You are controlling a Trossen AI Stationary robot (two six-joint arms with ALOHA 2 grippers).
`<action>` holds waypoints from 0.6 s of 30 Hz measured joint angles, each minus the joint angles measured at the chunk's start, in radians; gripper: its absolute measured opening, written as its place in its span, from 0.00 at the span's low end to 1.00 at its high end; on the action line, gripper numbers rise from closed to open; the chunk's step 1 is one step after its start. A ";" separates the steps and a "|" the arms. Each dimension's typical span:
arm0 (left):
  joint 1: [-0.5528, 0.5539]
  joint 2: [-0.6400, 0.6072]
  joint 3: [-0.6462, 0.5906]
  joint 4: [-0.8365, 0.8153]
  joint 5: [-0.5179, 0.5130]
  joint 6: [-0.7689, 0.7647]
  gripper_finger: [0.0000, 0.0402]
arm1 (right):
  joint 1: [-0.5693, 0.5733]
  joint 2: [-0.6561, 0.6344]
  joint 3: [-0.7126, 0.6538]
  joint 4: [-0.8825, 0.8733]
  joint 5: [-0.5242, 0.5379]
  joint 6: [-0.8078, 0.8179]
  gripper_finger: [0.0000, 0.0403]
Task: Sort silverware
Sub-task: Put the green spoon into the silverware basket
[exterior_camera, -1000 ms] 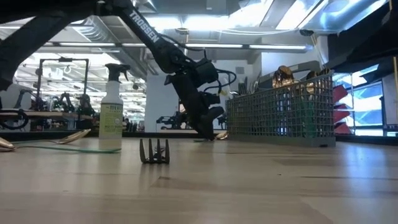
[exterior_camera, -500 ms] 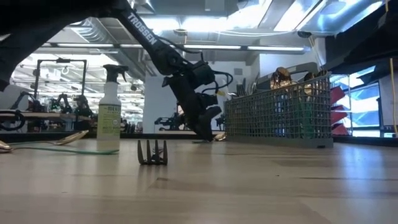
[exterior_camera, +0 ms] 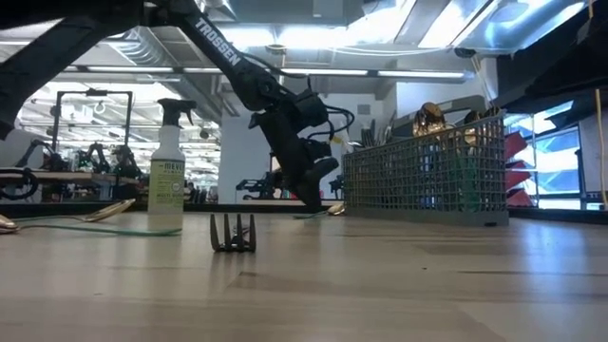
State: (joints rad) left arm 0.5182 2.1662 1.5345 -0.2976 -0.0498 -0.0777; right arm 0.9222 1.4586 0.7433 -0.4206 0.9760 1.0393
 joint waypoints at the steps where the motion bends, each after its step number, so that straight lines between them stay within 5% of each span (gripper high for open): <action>1: 0.000 0.000 0.004 0.007 0.001 -0.011 0.09 | 0.000 0.000 0.000 0.000 0.000 0.000 0.25; 11: -0.013 0.005 0.019 0.005 -0.062 -0.081 0.39 | 0.000 0.000 0.000 -0.001 0.000 -0.001 0.25; 18: -0.019 0.074 0.162 -0.090 -0.047 -0.092 0.49 | 0.000 -0.001 0.000 0.002 0.000 0.000 0.25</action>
State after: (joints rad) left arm 0.4990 2.2401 1.6965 -0.3876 -0.0969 -0.1695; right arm 0.9222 1.4578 0.7434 -0.4189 0.9764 1.0389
